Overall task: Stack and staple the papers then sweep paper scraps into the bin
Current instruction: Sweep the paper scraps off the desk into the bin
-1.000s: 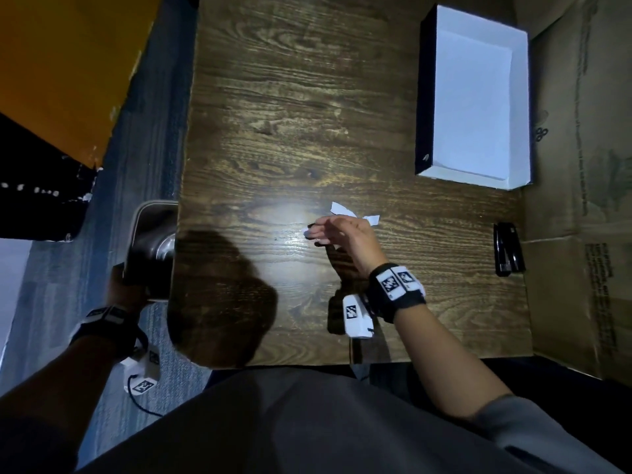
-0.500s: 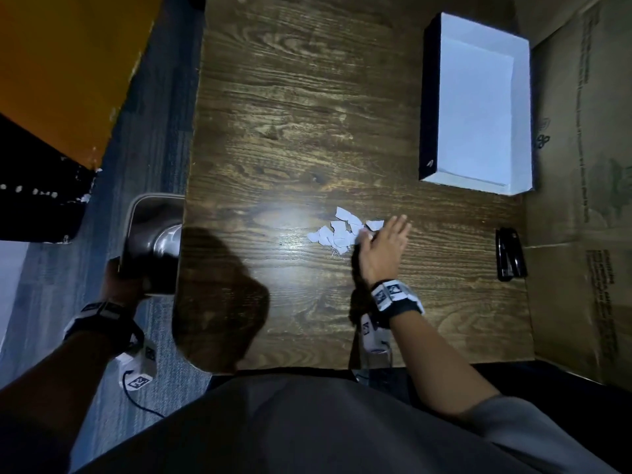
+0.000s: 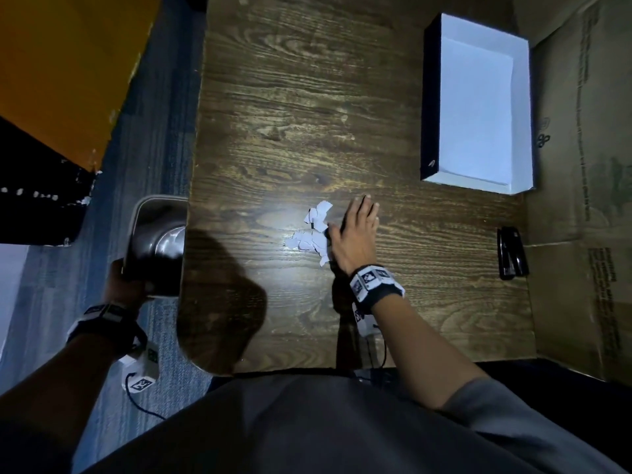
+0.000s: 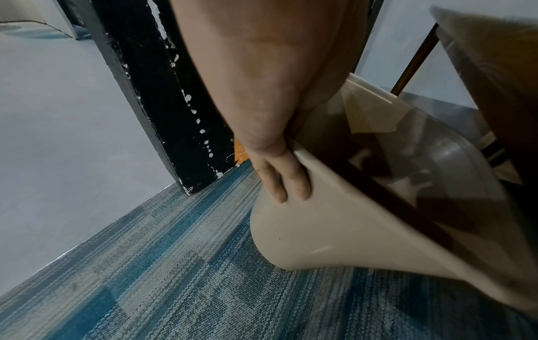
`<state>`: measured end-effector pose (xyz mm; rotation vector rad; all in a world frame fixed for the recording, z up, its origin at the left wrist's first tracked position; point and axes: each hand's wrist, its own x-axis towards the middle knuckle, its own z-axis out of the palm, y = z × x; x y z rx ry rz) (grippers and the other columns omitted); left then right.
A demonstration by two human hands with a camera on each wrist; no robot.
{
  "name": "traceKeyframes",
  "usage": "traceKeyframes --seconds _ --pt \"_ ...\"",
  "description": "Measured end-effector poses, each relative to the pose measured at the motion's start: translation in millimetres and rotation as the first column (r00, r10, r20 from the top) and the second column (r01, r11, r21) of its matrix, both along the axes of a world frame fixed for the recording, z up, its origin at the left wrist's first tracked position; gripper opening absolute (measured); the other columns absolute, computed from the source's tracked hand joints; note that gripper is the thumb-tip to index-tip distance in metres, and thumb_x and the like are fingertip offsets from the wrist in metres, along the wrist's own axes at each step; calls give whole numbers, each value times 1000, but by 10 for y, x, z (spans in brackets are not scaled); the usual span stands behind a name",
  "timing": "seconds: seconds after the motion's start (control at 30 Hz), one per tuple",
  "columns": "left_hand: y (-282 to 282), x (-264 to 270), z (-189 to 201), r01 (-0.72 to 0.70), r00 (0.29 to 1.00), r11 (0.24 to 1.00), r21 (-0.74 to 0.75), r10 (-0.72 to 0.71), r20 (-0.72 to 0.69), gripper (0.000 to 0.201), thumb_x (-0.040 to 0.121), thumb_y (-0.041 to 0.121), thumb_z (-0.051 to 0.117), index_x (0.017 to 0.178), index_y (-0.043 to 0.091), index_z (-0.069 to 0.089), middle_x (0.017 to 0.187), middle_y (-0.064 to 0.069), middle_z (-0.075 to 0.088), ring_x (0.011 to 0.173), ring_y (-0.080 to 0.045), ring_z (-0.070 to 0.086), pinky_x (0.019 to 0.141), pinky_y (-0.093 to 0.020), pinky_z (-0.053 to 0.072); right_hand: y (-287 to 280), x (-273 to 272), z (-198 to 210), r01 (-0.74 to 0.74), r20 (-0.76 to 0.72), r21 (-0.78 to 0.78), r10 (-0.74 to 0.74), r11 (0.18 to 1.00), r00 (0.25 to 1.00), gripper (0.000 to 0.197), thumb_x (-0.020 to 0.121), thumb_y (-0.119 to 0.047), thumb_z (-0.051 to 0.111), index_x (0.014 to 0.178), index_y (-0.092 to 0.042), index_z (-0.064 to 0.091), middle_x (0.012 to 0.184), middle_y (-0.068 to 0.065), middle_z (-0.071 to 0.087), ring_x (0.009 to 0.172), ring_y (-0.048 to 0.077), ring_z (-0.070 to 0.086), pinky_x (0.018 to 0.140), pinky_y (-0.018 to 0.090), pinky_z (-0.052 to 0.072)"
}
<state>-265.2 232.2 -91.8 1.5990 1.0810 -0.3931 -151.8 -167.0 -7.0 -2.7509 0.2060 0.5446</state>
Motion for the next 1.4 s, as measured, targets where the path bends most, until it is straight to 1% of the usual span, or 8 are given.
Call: traceKeyframes --seconds 0.2,0.27,0.5,0.6,0.77,0.93,1.2,1.4 --pt "-136 23 139 13 998 999 36 -15 56 43 92 -23 54 78 18 55 62 -2 65 48 -9 66 33 -7 47 447 -397 54 -327 -17 145 333 934 943 71 100 -45 27 153 -7 -1 162 9 -9 148 25 -15 120 36 -8" --pt "-94 4 60 -11 998 998 58 7 67 25 91 -23 55 90 2 60 65 4 72 48 -6 65 33 -5 45 322 -471 131 -229 90 203 215 952 972 63 98 -35 35 151 -8 15 161 9 11 148 26 7 122 38 6" --pt "-22 -64 -117 21 997 987 158 -32 69 35 97 -9 60 120 15 47 93 -18 60 65 -12 47 37 -11 48 -886 -716 -20 425 28 -106 -424 899 905 70 100 -41 29 152 -2 4 162 16 0 149 31 -5 121 41 2" --pt "40 -75 -227 53 997 977 208 -64 48 42 97 -8 61 137 -1 49 114 -23 57 77 -26 58 43 -13 53 -567 -813 -30 373 2 -119 -376 920 927 76 96 -45 27 152 0 1 161 19 -5 149 34 -8 121 44 0" --pt "165 -108 -376 91 995 960 266 -98 13 38 95 2 66 129 -6 53 119 -35 64 114 -50 65 87 -59 54 361 -870 -3 92 -29 -2 -92 996 995 75 98 -47 23 152 -5 -7 158 12 -19 145 26 -23 118 37 -12" --pt "134 -66 -353 132 991 963 236 -134 -6 40 93 -8 66 130 -14 53 121 -40 63 115 -54 63 73 -38 51 370 -913 98 4 1 119 -4 993 1000 68 101 -41 27 153 -8 -1 161 5 -12 148 21 -18 120 36 -7" --pt "195 -51 -466 159 987 968 193 -156 -34 49 95 13 71 137 -3 54 127 -34 65 112 -47 67 81 -46 54 -912 -1640 38 574 -41 -187 -590 797 806 69 101 -36 33 151 2 4 161 21 2 149 35 -3 120 45 3" --pt "129 -90 -425 169 986 952 257 -166 -32 22 101 0 57 122 -7 58 104 -29 60 99 -38 59 85 -44 51 -62 -1440 -8 280 -72 -98 -287 955 955 82 89 -51 14 150 3 -1 159 22 -9 147 36 -14 120 44 -8"
